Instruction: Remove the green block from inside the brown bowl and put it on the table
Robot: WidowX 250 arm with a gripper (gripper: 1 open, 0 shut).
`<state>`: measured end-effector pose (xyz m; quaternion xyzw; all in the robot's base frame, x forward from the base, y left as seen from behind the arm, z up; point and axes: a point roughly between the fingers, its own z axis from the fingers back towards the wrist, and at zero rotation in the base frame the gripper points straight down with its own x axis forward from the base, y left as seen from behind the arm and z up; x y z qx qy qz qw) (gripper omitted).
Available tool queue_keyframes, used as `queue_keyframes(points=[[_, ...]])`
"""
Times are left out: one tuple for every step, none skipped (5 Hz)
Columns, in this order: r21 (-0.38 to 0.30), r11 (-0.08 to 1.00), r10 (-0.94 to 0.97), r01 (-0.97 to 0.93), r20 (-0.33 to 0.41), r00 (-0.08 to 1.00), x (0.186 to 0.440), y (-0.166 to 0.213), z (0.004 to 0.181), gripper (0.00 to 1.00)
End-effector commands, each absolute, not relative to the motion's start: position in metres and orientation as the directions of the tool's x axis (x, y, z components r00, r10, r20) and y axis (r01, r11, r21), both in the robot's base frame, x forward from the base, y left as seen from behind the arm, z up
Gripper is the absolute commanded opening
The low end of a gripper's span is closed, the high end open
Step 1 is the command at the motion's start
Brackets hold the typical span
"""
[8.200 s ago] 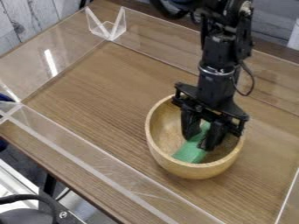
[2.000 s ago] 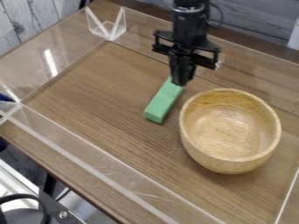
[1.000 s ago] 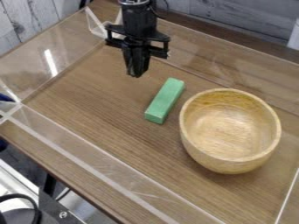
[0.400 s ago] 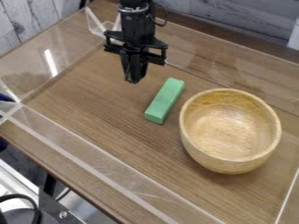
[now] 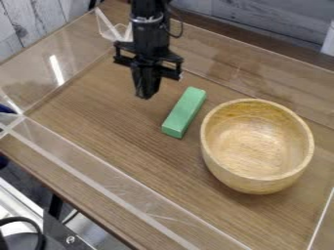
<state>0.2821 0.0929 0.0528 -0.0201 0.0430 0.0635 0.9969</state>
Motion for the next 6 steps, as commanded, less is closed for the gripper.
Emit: queue_keyframes(points=[[-0.010,0.990,0.142,-0.143,-0.054,0.988,0.282,0.105,0.056,0.00],[0.006,0.988,0.157,-0.157,-0.064,0.985,0.276,0.115,0.047,0.00],[0.020,0.985,0.172,-0.171,-0.072,0.982,0.271,0.125,0.038,0.00],[0.029,0.983,0.183,-0.181,-0.076,0.980,0.268,0.132,0.030,0.00],[0.028,0.983,0.185,-0.183,-0.076,0.980,0.269,0.133,0.030,0.00],[0.024,0.983,0.184,-0.183,-0.078,0.980,0.269,0.133,0.031,0.00]])
